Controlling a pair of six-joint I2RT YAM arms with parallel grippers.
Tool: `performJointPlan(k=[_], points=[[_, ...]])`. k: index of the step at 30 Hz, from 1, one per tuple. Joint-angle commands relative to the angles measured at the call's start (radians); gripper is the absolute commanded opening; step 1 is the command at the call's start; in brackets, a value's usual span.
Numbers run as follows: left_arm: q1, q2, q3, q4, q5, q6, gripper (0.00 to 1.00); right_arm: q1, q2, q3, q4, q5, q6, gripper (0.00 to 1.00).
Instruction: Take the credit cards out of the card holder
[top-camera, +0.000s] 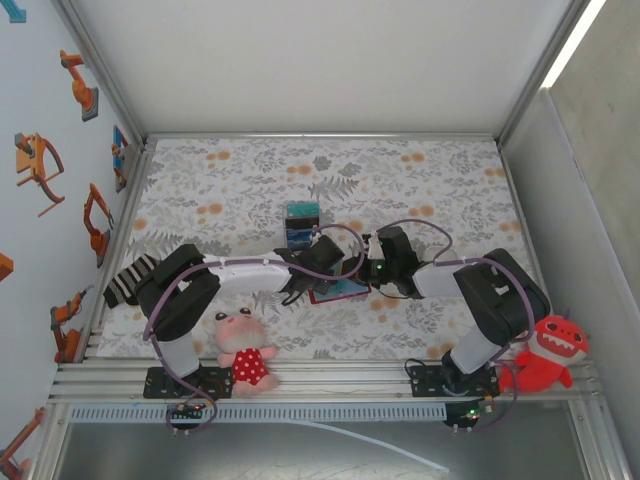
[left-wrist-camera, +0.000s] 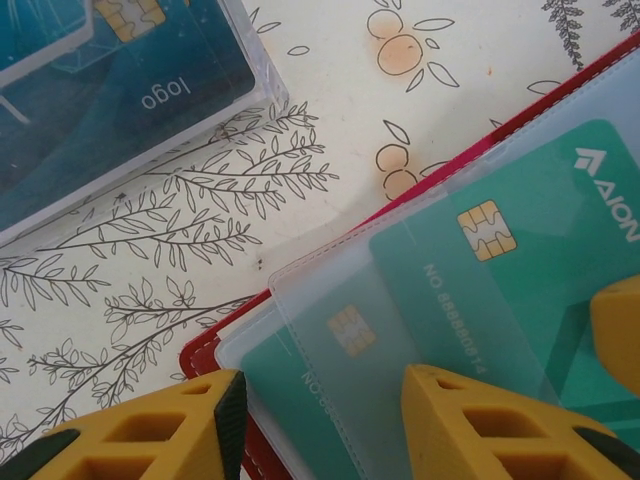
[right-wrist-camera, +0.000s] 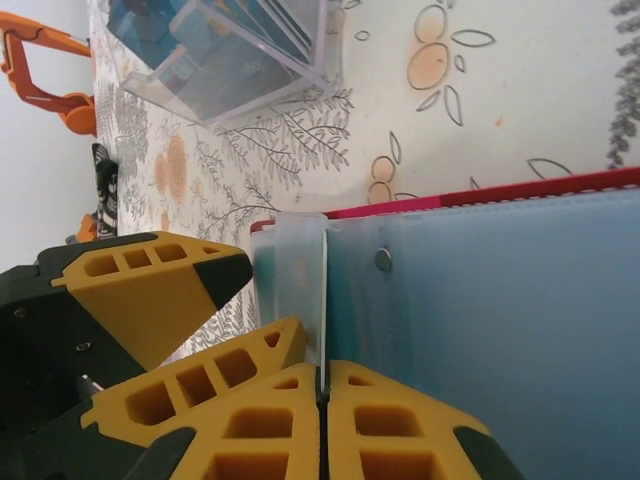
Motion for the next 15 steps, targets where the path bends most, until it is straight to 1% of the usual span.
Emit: performJointPlan(k=[1, 3, 9, 15], points=[[-0.001, 0.023, -0.028, -0.009, 0.007, 0.019, 0.44, -0.008, -0.025, -0.004, -0.002, 0.016, -0.018, 0.03], [0.002, 0.017, -0.038, 0.015, 0.02, 0.028, 0.44, -0.01, -0.053, 0.006, -0.074, 0.043, -0.051, 0.0], [0.022, 0.002, -0.07, 0.081, 0.065, 0.067, 0.41, -0.01, -0.154, 0.058, -0.343, 0.146, -0.166, 0.0], [0.032, -0.018, -0.067, 0.091, 0.075, 0.109, 0.41, -0.01, -0.224, 0.092, -0.471, 0.194, -0.223, 0.0]])
